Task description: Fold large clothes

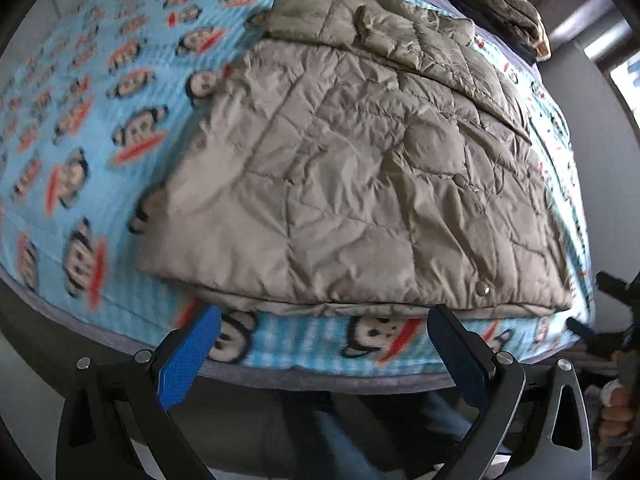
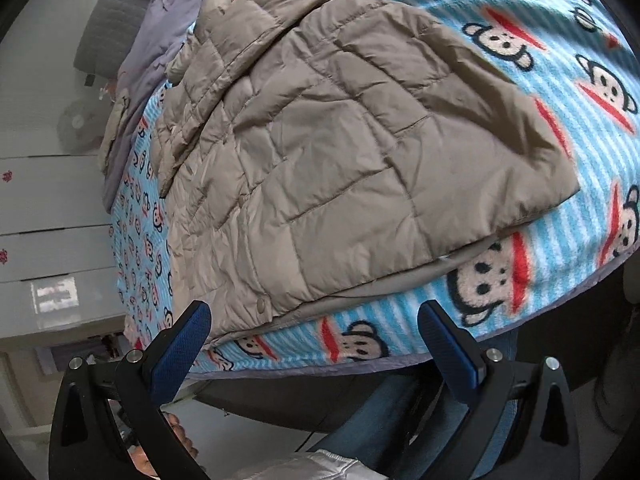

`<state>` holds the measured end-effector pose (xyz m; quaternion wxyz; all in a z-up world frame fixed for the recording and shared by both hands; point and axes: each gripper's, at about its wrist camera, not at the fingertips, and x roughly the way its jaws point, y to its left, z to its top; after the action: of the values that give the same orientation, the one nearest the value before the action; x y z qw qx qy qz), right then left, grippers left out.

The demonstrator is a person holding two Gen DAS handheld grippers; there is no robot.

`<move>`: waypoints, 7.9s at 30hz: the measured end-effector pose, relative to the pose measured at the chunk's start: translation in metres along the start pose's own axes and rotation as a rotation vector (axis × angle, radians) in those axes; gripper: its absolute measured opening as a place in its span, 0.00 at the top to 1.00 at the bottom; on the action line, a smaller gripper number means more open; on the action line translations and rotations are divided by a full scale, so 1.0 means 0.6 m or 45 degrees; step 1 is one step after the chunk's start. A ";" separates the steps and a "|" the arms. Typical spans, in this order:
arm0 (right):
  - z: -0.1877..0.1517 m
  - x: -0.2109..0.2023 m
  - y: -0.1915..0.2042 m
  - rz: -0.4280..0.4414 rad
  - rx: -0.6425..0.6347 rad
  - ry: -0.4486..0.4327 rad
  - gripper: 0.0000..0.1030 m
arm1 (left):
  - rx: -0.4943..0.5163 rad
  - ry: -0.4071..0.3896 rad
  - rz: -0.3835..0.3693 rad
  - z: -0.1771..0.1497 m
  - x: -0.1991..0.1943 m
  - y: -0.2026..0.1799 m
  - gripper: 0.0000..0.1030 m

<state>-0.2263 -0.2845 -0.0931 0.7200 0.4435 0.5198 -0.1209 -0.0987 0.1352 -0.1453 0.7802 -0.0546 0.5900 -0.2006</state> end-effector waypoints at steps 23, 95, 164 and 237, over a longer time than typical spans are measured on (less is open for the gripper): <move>0.034 0.076 -0.142 0.396 0.550 -0.080 0.03 | -0.401 0.056 -0.410 0.051 0.124 0.062 0.03; 0.576 0.119 0.266 -0.015 -0.448 -0.162 0.75 | 0.143 -0.244 0.019 0.684 0.130 -0.094 0.39; 0.305 0.103 0.092 -0.079 -0.084 -0.229 0.17 | -0.009 -0.065 0.199 0.394 0.138 -0.042 0.00; 0.417 0.246 0.004 0.673 0.523 -0.150 0.36 | -0.621 -0.184 -0.511 0.512 0.254 0.088 0.76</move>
<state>-0.0006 -0.4320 -0.2015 0.6508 0.6910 0.3093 -0.0574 0.2381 0.0794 -0.2076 0.7288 -0.3693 0.5412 -0.1989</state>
